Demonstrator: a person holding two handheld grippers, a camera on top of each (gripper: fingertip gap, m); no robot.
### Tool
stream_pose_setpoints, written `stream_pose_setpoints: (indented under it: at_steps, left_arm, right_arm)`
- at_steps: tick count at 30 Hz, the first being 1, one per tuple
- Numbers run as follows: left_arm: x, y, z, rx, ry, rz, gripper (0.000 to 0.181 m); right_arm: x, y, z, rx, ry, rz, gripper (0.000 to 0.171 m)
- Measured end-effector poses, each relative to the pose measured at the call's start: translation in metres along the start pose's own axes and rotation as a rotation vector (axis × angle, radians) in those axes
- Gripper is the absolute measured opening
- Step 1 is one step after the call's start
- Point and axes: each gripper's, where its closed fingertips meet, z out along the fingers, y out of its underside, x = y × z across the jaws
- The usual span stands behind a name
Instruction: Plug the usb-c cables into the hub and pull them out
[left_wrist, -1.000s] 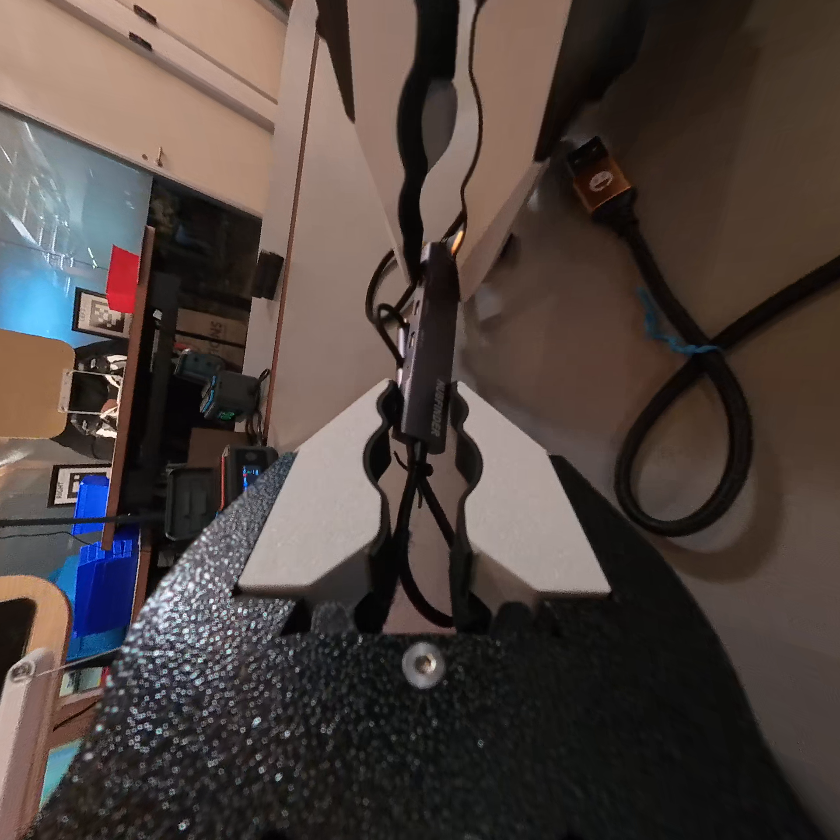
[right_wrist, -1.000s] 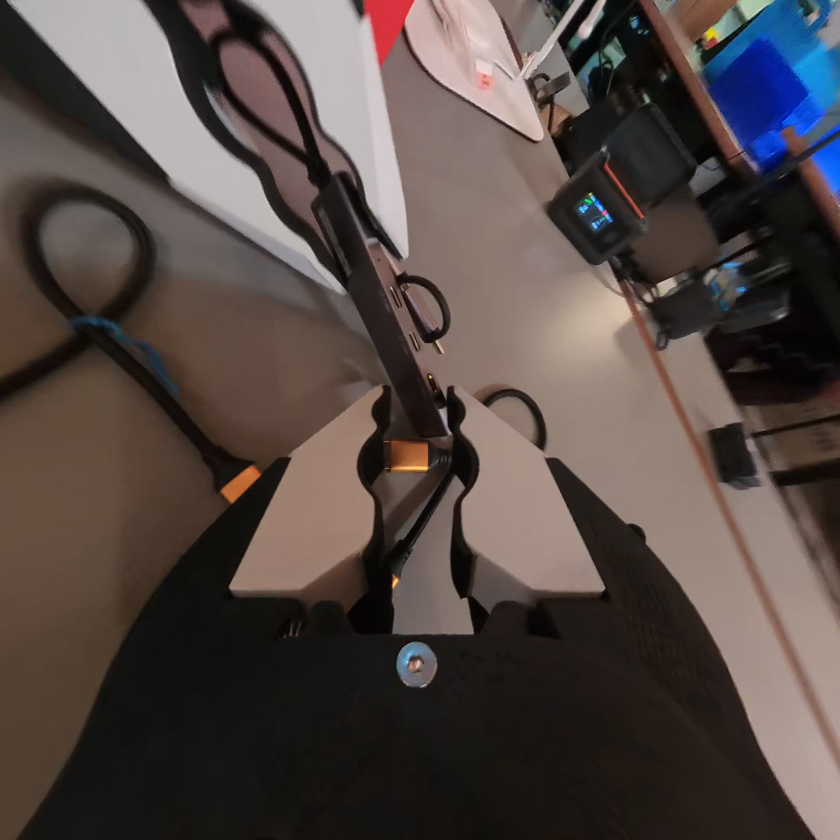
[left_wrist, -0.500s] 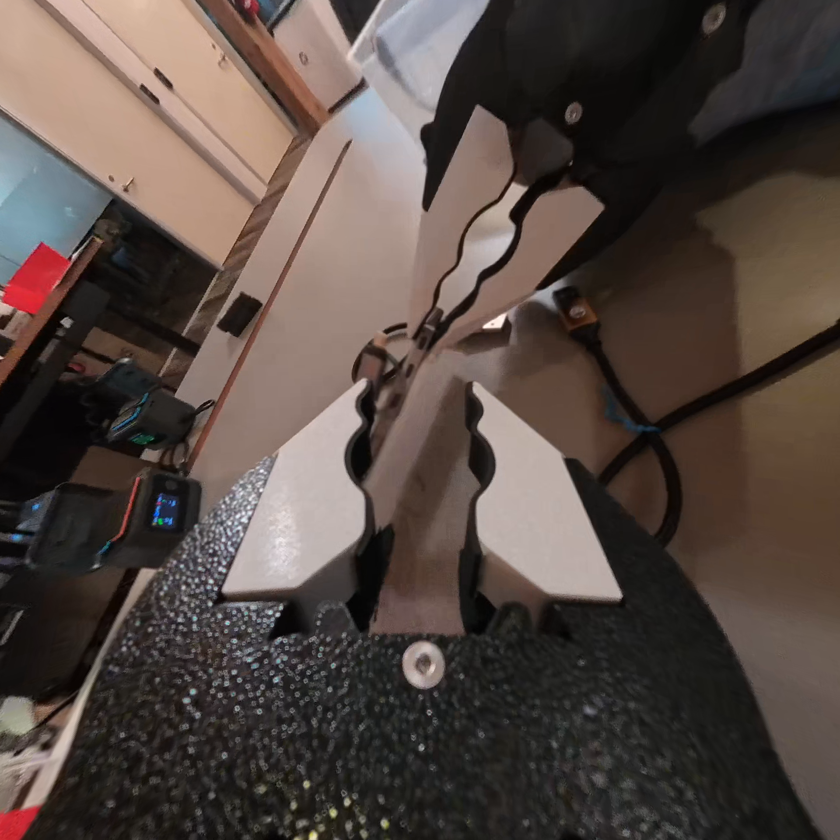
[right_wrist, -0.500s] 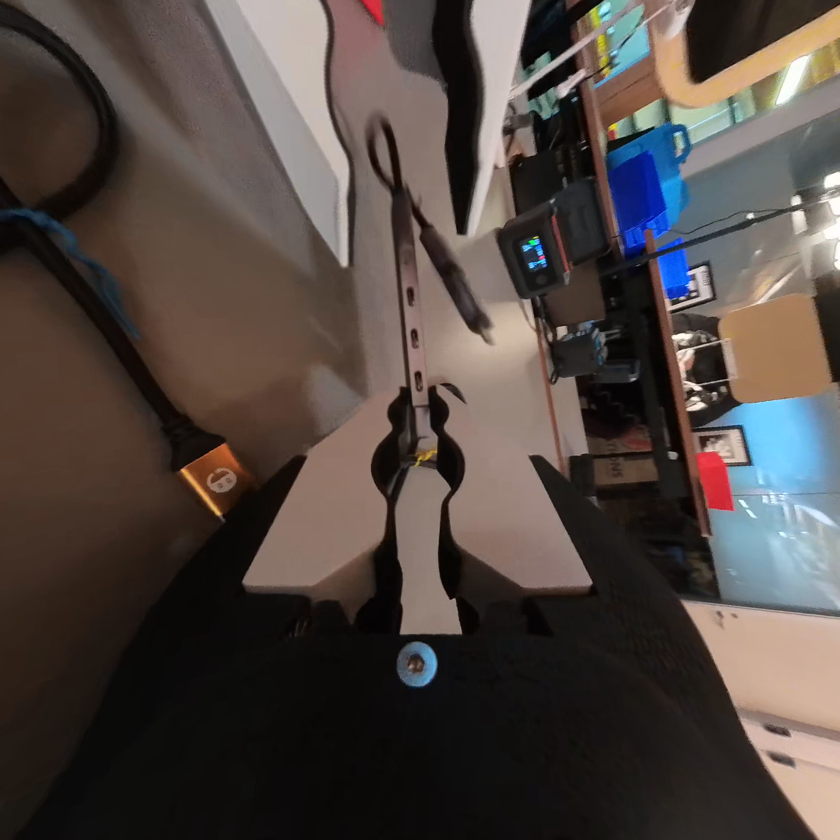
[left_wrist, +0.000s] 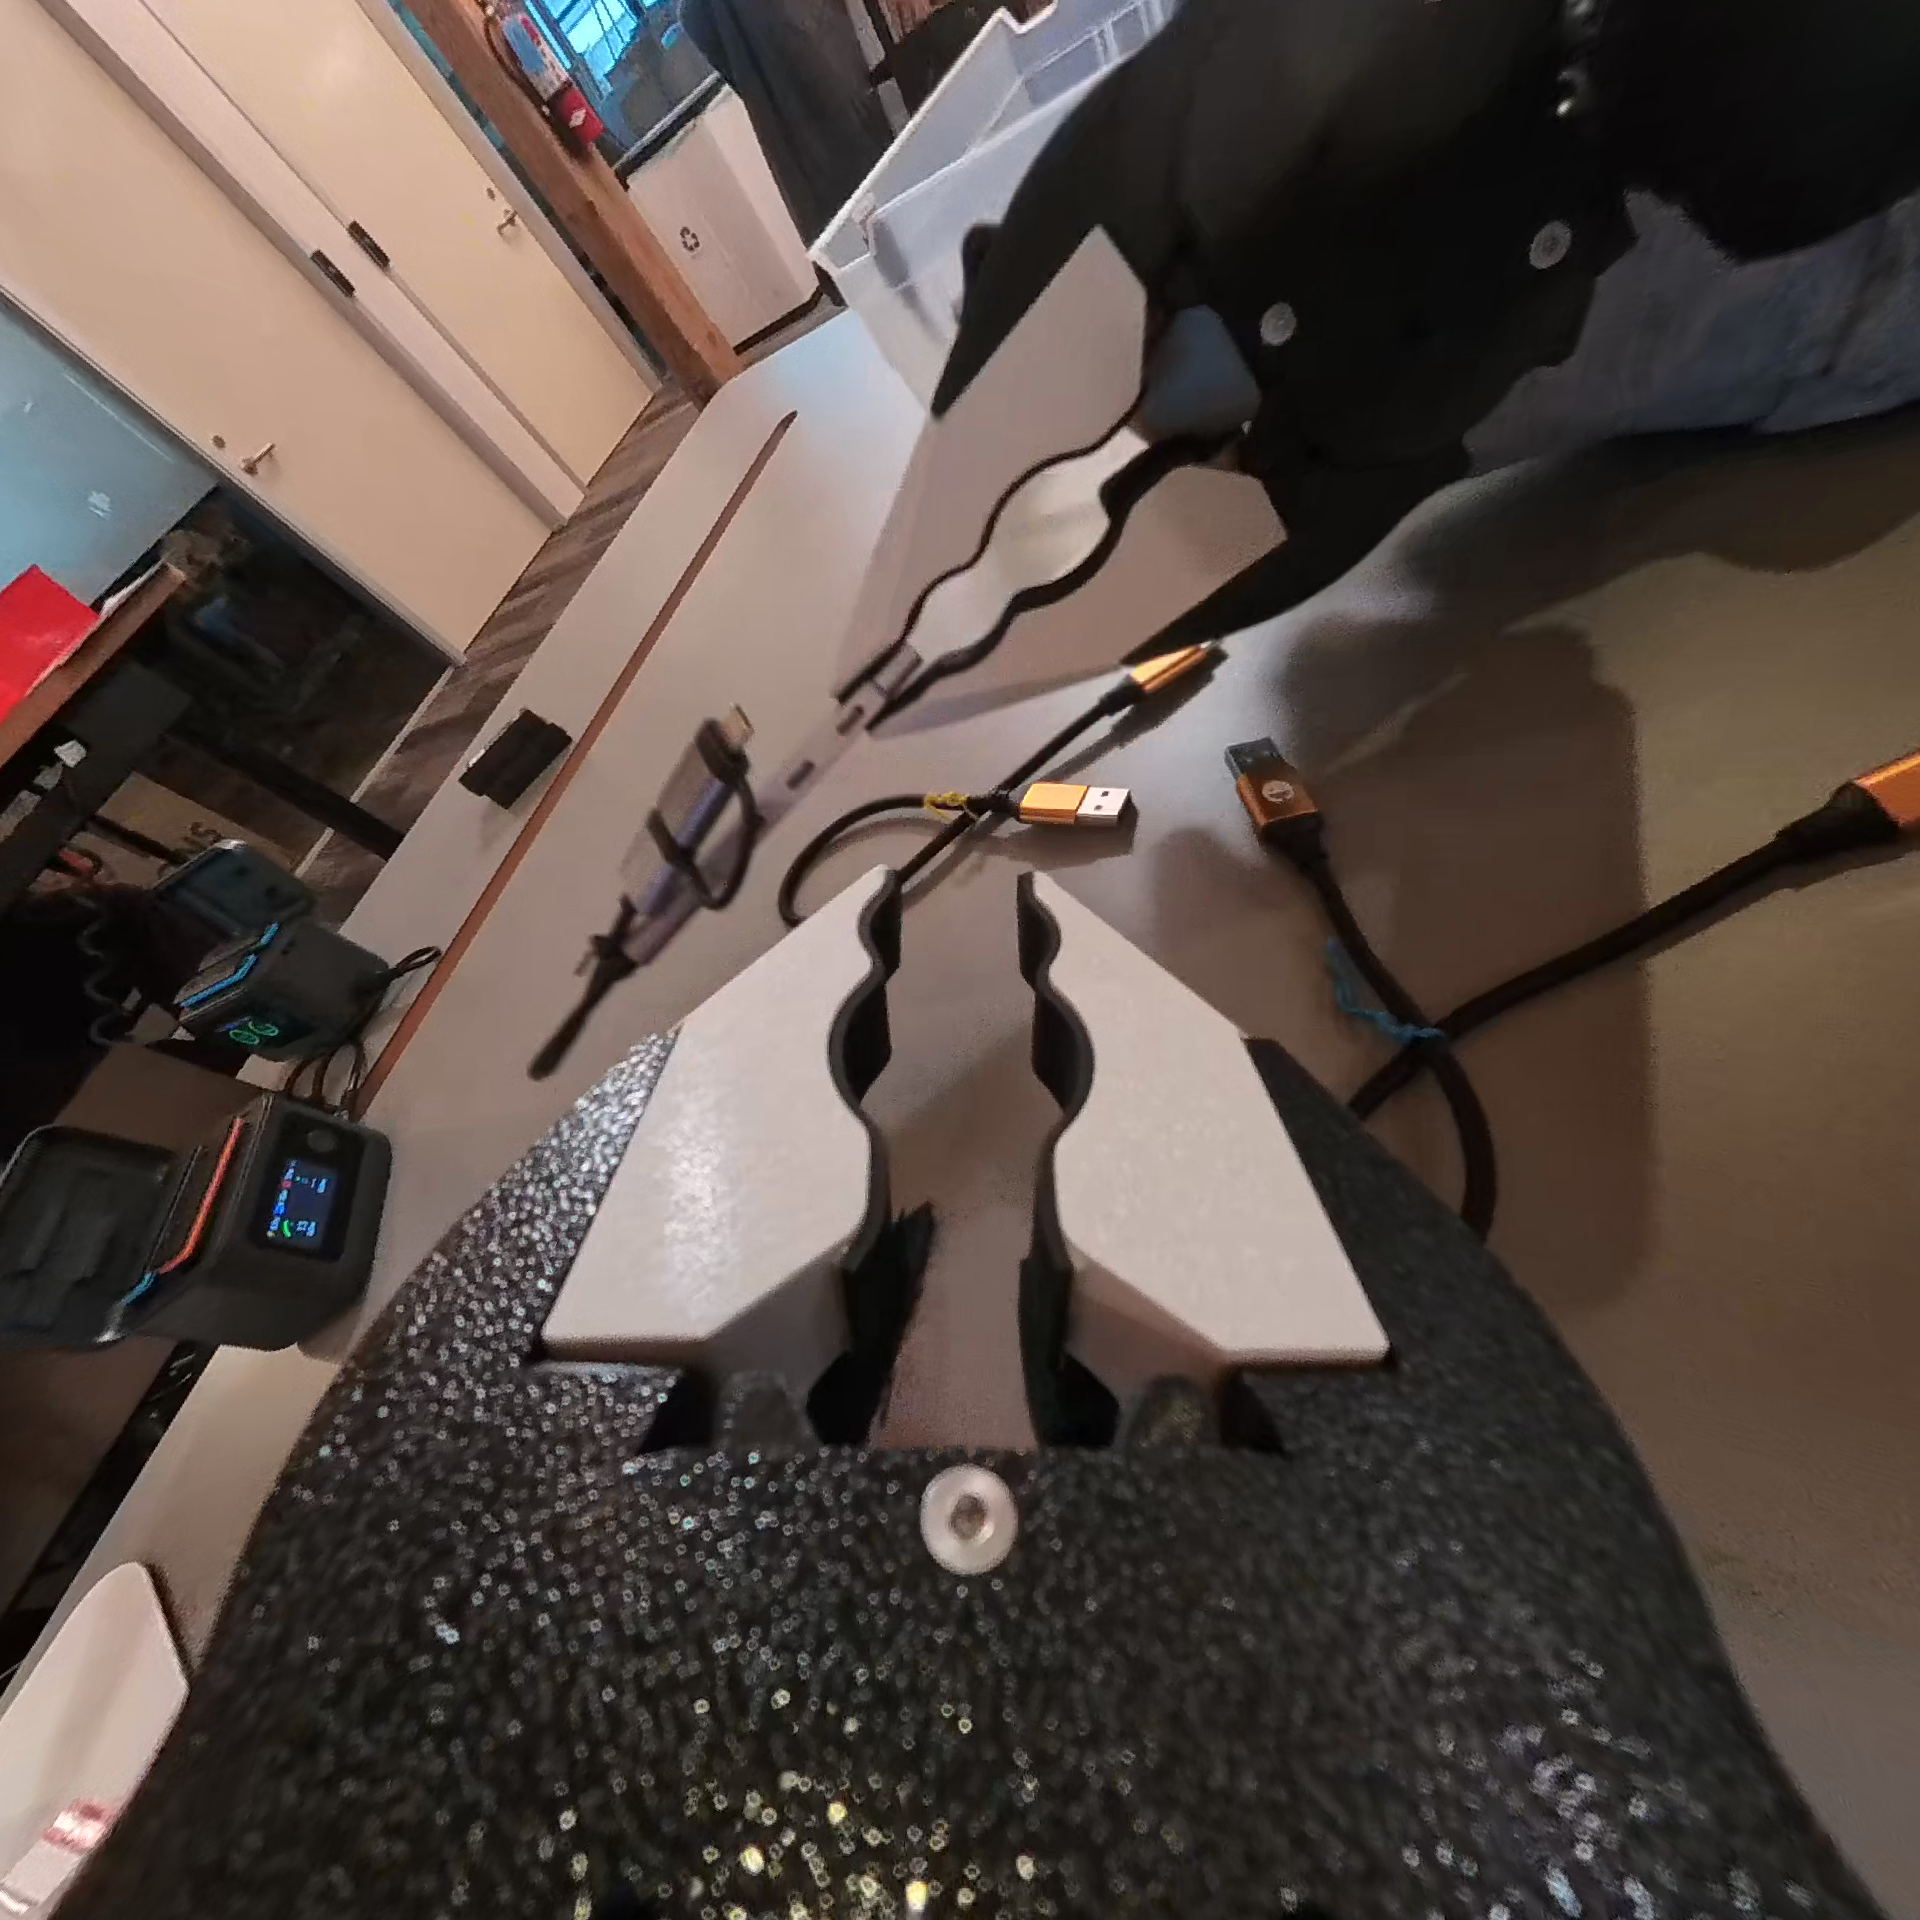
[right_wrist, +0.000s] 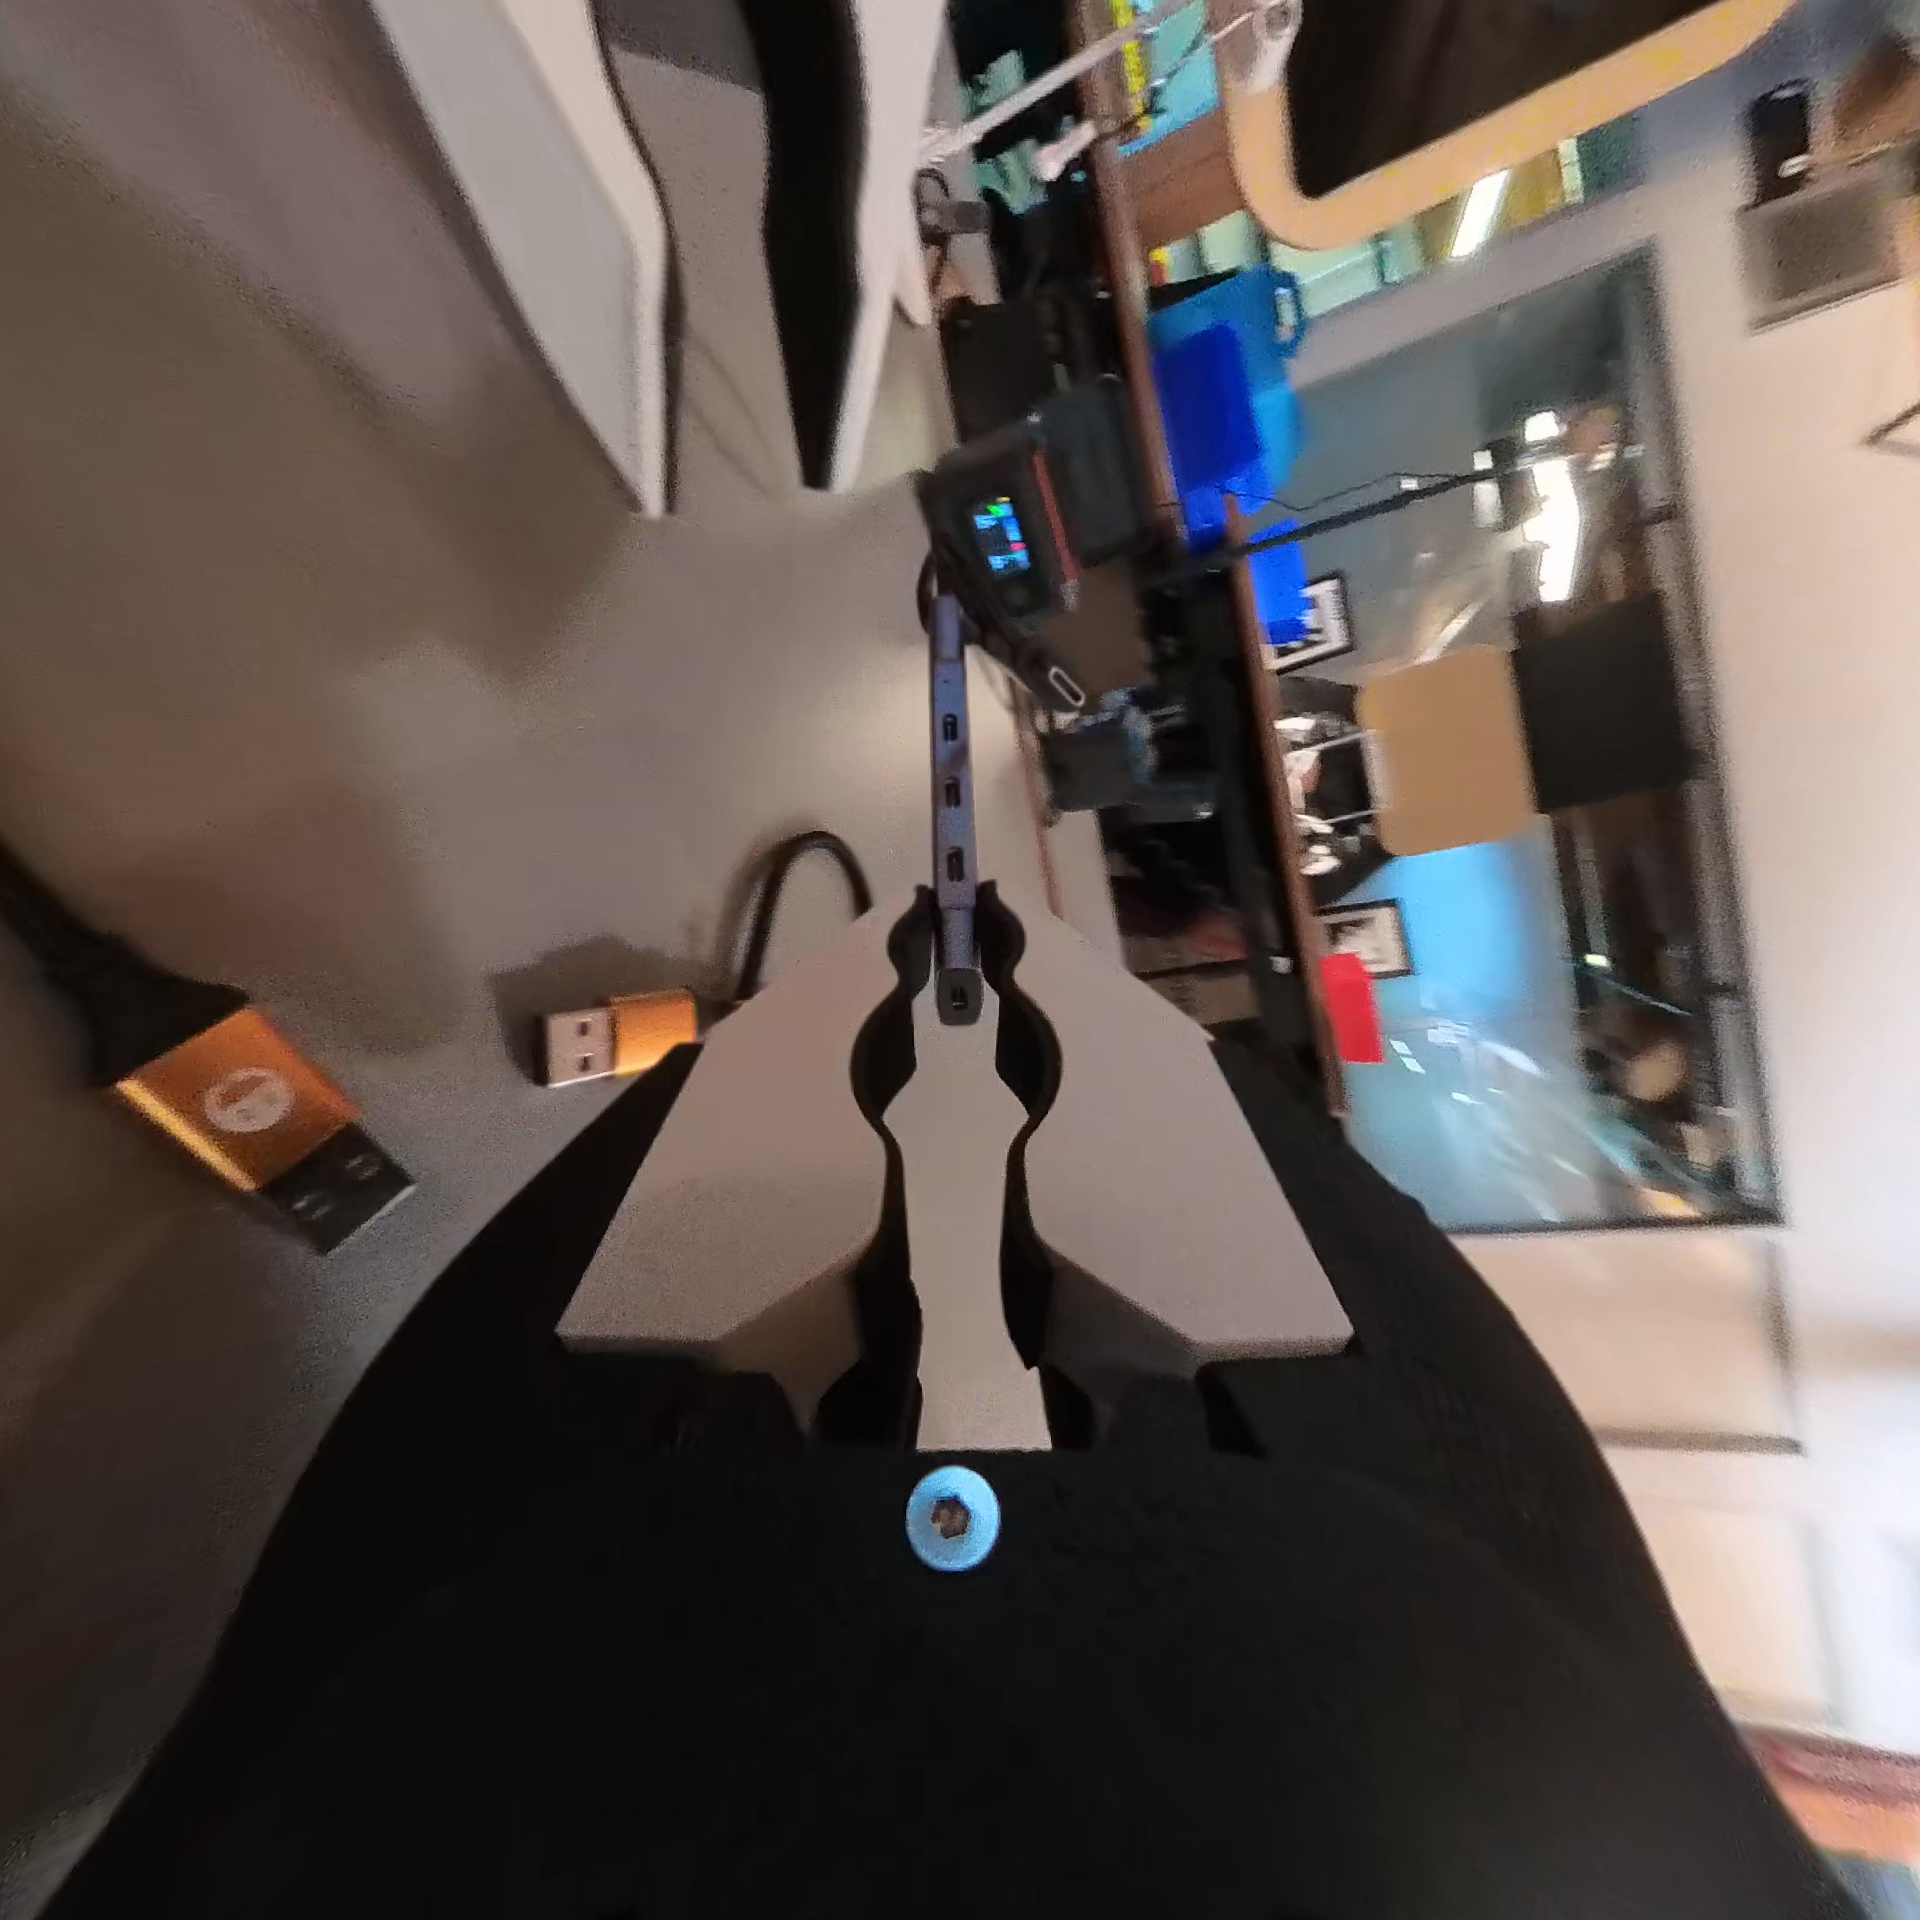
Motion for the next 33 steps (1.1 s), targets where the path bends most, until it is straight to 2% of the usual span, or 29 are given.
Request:
stream_pose_setpoints:
  at_steps: [3, 5, 8, 11, 16, 21, 27, 33]
  left_arm:
    - [0.007, 0.001, 0.003, -0.008, 0.033, 0.006, 0.016]
    - [0.013, 0.003, 0.006, -0.023, 0.064, 0.000, 0.012]
    - [0.018, 0.004, 0.008, -0.023, 0.094, -0.004, 0.007]
    - [0.021, -0.006, 0.005, 0.043, 0.142, -0.064, 0.005]
    - [0.029, -0.023, -0.005, 0.177, 0.317, -0.297, 0.012]
    - [0.017, -0.012, -0.006, 0.146, 0.259, -0.302, 0.013]
    - [0.017, 0.016, 0.003, -0.026, 0.213, -0.280, 0.017]
    - [0.017, 0.028, 0.009, -0.103, 0.189, -0.274, 0.026]
  right_arm:
    - [0.006, -0.007, -0.004, 0.027, 0.044, -0.021, 0.007]
    - [0.002, -0.013, -0.004, 0.059, 0.007, 0.043, 0.007]
    - [-0.010, -0.024, -0.007, 0.142, -0.131, 0.218, 0.007]
    - [-0.016, -0.035, -0.014, 0.235, -0.284, 0.421, 0.007]
    - [-0.027, -0.041, -0.028, 0.320, -0.505, 0.585, 0.007]
    - [-0.040, -0.040, -0.037, 0.337, -0.641, 0.607, 0.007]
    - [-0.052, -0.028, -0.039, 0.280, -0.701, 0.574, 0.007]
    - [-0.064, -0.021, -0.038, 0.228, -0.734, 0.512, 0.007]
